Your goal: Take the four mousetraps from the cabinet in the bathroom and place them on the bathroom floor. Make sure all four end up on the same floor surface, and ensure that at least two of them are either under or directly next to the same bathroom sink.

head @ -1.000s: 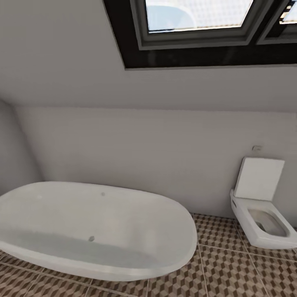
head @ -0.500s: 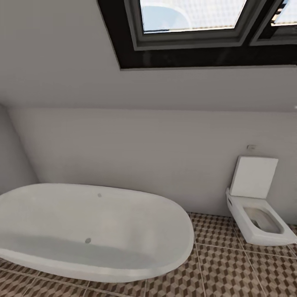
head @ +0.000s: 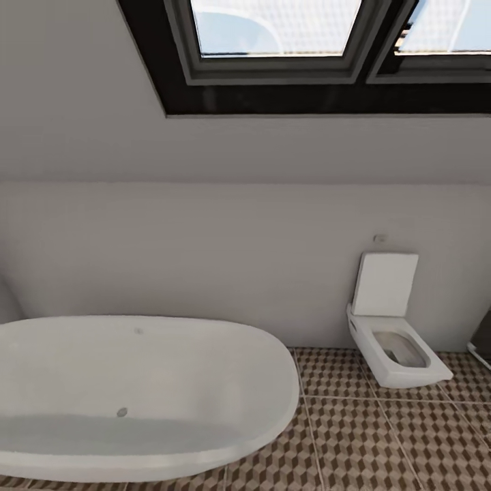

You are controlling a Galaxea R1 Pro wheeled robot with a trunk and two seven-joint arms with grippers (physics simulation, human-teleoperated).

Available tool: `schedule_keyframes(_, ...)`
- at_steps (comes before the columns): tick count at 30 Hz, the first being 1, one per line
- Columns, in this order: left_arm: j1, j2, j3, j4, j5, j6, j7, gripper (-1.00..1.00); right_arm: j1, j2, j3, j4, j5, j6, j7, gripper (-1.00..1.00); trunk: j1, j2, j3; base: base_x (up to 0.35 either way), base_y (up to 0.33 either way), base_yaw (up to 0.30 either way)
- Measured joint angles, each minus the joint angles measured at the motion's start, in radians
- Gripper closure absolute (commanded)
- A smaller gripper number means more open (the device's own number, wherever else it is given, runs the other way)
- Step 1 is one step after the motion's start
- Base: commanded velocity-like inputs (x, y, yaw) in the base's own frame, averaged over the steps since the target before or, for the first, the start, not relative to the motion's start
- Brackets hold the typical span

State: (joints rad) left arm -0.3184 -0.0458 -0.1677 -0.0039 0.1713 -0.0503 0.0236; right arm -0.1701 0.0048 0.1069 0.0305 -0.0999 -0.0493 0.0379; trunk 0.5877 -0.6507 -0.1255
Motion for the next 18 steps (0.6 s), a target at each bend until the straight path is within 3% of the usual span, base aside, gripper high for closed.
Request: schedule_keyframes(18,0.0,0.0,0.0,0.0,0.0,0.0,0.0,-1.0,0.0,-0.002,0.0,0.0,-0.001,0.0,0.001,-1.0,0.0,0.0,0.009,0.0,0.0,-0.276)
